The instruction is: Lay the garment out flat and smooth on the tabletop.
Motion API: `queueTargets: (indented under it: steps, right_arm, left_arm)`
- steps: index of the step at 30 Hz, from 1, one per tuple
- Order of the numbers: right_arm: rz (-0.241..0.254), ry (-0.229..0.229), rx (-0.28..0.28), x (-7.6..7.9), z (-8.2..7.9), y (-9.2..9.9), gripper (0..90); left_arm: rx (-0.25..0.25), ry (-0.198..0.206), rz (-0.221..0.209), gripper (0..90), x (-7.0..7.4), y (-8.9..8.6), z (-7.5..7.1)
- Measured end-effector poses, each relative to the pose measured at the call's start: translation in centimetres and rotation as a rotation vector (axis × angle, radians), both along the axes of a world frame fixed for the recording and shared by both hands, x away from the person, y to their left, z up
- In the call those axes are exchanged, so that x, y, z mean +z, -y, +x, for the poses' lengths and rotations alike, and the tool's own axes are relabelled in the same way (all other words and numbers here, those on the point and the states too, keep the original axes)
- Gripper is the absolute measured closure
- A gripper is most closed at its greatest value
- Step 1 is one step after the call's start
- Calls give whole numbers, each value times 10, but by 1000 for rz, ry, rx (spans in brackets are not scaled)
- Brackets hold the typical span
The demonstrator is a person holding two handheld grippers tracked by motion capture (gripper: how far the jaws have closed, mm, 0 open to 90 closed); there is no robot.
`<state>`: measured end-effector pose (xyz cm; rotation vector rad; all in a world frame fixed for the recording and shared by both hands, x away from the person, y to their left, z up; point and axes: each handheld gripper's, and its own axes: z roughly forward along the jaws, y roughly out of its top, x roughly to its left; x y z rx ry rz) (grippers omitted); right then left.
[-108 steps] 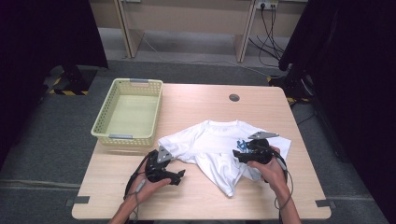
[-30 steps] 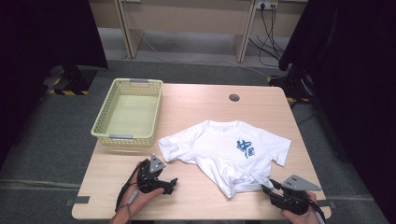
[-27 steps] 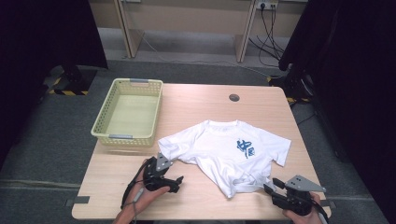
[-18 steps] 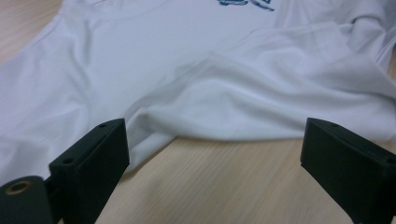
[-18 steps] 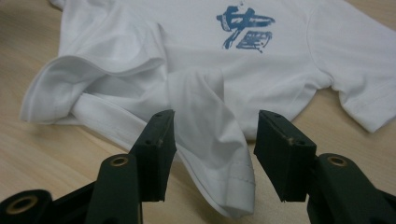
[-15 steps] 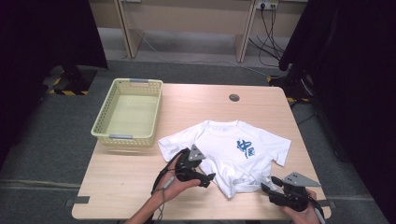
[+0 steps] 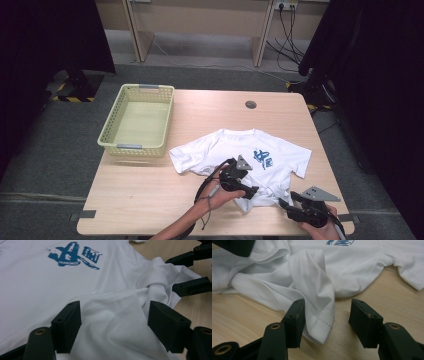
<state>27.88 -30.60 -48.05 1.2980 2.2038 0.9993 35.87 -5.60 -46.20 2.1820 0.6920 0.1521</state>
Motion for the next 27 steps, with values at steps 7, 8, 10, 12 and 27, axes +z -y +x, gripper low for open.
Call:
queueTargets:
  steps: [7, 8, 10, 12, 27]
  right_arm:
    - [-25, 17, 8, -1, -3, 3, 516]
    - [-26, 17, 9, 0, -3, 3, 524]
    - [-35, 19, 10, 0, -4, 4, 537]
    - [-34, 21, 10, 0, -4, 4, 539]
    - [-24, 17, 8, -1, -5, 3, 535]
  left_arm:
    - [-51, 115, 34, 819, 0, -18, -8]
    - [-45, 125, 26, 840, 3, -28, -10]
    - [-30, 140, 11, 857, 8, -50, -15]
    - [-14, 143, 3, 864, 11, -70, -20]
    - [-17, 21, 9, 360, 7, 7, -13]
